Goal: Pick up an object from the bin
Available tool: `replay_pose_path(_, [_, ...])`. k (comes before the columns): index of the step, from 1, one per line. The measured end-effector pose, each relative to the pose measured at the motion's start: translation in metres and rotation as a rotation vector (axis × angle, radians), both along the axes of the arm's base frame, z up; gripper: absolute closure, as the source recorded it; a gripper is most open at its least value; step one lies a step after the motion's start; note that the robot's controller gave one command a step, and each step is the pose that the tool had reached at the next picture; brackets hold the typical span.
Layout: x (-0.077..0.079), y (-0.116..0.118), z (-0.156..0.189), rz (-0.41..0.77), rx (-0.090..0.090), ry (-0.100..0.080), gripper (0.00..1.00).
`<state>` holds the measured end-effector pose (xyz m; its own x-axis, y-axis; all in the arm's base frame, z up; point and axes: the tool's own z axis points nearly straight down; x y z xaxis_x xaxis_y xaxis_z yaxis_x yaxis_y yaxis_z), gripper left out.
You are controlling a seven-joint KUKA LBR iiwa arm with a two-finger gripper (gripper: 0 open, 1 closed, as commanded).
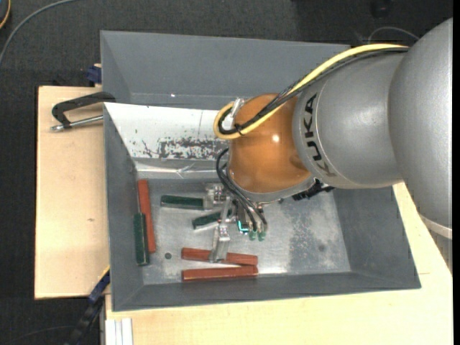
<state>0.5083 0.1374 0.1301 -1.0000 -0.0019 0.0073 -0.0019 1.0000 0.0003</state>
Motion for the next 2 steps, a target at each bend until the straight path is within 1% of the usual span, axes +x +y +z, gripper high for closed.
replay_pose_path(1, [0.0022, -0.0007, 0.0038, -0.002, 0.001, -0.008, 1.00])
replay_pose_path(2, [0.0023, -0.0008, 0.0038, -0.002, 0.001, -0.008, 0.00])
